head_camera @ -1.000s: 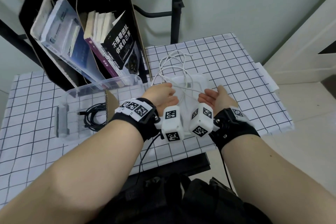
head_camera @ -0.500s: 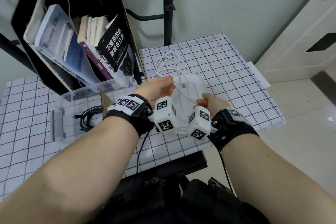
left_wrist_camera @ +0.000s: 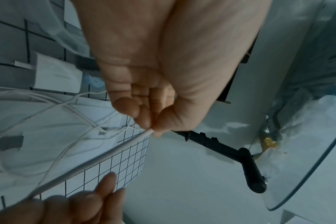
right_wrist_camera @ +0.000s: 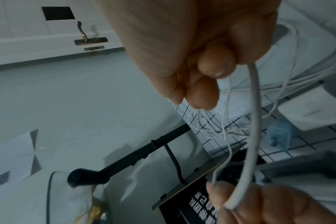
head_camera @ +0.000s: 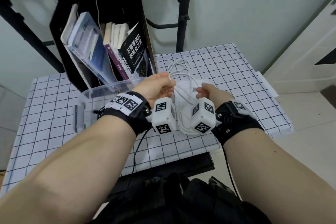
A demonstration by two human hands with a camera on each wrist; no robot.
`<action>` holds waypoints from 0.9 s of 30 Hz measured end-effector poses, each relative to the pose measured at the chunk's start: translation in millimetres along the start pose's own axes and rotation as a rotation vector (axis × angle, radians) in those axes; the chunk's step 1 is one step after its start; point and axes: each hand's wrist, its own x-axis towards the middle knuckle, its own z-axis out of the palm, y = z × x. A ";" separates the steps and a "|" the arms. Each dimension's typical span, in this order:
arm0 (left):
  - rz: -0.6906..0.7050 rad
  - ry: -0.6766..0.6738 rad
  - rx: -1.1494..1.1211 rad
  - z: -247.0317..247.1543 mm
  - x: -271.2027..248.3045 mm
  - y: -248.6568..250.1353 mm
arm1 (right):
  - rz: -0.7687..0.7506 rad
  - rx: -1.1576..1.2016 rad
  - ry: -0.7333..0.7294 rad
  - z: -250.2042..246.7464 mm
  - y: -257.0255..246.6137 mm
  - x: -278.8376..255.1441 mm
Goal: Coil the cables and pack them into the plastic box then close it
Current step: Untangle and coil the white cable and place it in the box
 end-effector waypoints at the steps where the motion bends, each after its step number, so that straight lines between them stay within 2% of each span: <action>1: -0.002 -0.020 0.035 -1.2 -3.4 0.3 | -0.021 -0.007 -0.026 3.7 -1.3 -3.0; 4: -0.002 -0.091 0.092 -6.5 -16.2 1.2 | -0.072 -0.014 -0.111 16.5 -4.1 -12.4; 7: -0.032 -0.135 0.054 -14.3 -25.2 5.0 | -0.074 -0.022 -0.160 26.0 -2.1 -21.0; 14: -0.002 -0.186 0.122 -30.2 -47.8 16.4 | -0.090 -0.072 -0.300 42.3 1.0 -34.7; 17: 0.021 -0.193 0.096 -40.2 -54.6 20.4 | -0.136 -0.174 -0.352 47.9 2.3 -41.3; 23: 0.047 -0.234 -0.075 -67.8 -60.3 42.0 | -0.168 -0.238 -0.333 61.5 7.2 -42.6; 27: 0.142 -0.244 -0.224 -79.2 -62.2 48.2 | -0.270 -0.457 -0.215 68.2 10.9 -35.7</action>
